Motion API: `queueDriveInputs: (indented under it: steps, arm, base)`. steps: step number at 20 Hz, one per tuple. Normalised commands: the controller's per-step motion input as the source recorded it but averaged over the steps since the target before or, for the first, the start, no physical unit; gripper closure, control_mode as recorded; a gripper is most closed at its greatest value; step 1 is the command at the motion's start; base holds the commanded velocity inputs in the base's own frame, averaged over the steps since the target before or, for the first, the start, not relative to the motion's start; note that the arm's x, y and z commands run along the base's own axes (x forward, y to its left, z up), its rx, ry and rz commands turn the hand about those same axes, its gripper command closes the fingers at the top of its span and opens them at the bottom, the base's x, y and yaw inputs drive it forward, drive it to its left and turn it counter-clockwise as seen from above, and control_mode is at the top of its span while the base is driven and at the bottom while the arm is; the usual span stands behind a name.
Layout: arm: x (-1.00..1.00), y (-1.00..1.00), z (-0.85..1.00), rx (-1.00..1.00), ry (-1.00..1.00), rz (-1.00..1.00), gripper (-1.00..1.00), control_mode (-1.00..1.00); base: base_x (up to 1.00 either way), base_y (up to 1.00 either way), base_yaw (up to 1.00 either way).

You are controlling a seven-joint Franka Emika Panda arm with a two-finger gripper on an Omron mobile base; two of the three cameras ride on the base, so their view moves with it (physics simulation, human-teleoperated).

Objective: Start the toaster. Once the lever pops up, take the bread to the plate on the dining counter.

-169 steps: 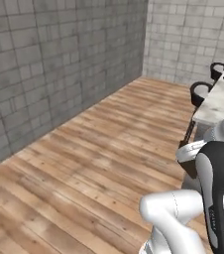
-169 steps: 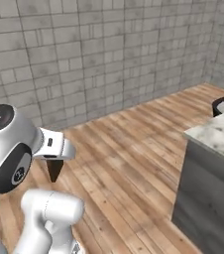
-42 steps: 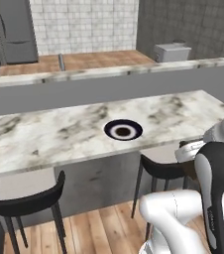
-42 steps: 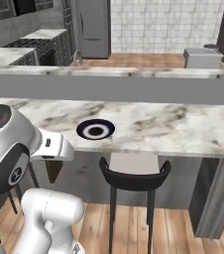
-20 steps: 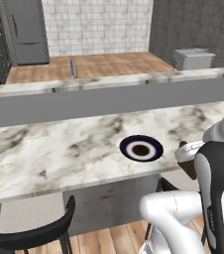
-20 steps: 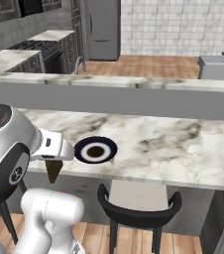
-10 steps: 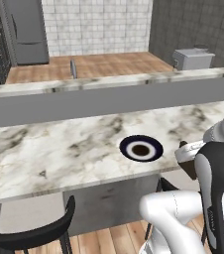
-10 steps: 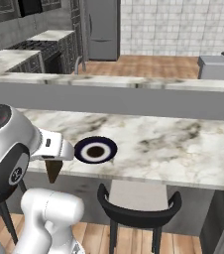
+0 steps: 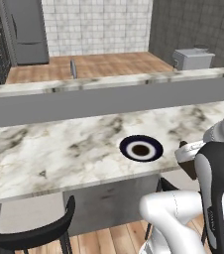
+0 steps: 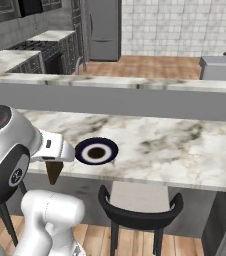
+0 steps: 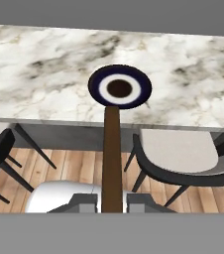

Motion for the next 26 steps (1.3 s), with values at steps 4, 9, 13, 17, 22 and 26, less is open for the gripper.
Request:
queueDriveInputs:
  steps: [4, 9, 13, 17, 22, 26]
  arm:
    - [0.03, 0.00, 0.00, 0.00, 0.00, 0.00, 1.00, -1.00]
    - [0.41, 0.00, 0.00, 0.04, 0.00, 0.00, 1.00, -1.00]
    - [0.33, 0.00, 0.00, 0.05, 0.00, 0.00, 1.00, -1.00]
    - [0.44, 0.00, 0.00, 0.03, 0.00, 0.00, 1.00, -1.00]
    - [0.45, 0.02, 0.00, 0.04, 0.00, 0.00, 1.00, -1.00]
    - [0.41, 0.00, 0.00, 0.10, 0.00, 0.00, 1.00, -1.00]
  base:
    - [0.00, 0.00, 0.00]
    - [0.00, 0.00, 0.00]
    - [0.00, 0.00, 0.00]
    - [0.00, 0.00, 0.00]
    - [0.00, 0.00, 0.00]
    - [0.00, 0.00, 0.00]
